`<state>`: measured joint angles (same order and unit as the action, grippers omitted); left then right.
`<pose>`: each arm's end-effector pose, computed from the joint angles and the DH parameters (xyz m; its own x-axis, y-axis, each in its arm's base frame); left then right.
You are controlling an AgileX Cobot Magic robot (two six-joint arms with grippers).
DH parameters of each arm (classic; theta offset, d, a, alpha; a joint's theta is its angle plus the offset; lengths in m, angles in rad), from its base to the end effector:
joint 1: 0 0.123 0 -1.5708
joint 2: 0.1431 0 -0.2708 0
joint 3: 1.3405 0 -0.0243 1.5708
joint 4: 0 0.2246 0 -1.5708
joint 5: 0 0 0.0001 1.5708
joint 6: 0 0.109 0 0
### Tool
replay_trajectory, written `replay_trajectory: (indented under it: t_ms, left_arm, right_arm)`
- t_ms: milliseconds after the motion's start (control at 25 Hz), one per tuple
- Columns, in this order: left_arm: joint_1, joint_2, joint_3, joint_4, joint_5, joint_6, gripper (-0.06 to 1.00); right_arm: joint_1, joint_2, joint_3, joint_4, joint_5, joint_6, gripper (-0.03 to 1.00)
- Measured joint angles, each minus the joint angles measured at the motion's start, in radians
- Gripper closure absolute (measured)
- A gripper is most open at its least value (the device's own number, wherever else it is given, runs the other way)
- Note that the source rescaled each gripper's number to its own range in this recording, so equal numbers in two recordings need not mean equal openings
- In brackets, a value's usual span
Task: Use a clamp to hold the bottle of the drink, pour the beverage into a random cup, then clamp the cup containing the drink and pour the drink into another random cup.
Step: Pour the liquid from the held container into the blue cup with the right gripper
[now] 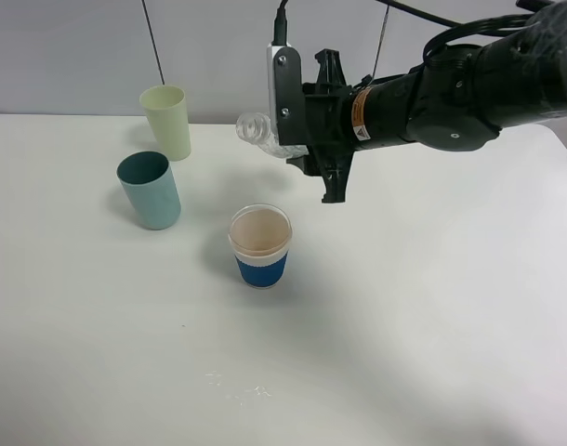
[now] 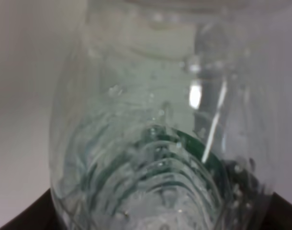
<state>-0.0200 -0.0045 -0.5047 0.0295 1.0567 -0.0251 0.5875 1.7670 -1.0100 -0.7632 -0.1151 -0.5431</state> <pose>0.0016 0.0028 0.2582 -0.4439 -0.0017 -0.8961 -0.0077 1.0000 0.0019 0.3047 0.2132 0.1978 0.4640 -0.8460 -0.2628 -0.6050 -0.0860 -0.7916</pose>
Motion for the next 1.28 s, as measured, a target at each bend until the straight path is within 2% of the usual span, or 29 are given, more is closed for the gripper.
replay_trajectory:
  t_ms: [920, 1280]
  left_arm:
    - [0.000, 0.000, 0.000, 0.000, 0.000, 0.000, -0.06]
    - [0.000, 0.000, 0.000, 0.000, 0.000, 0.000, -0.06]
  right_arm:
    - [0.000, 0.000, 0.000, -0.001, 0.011, -0.358, 0.95]
    - [0.000, 0.000, 0.000, -0.001, 0.011, -0.446, 0.95]
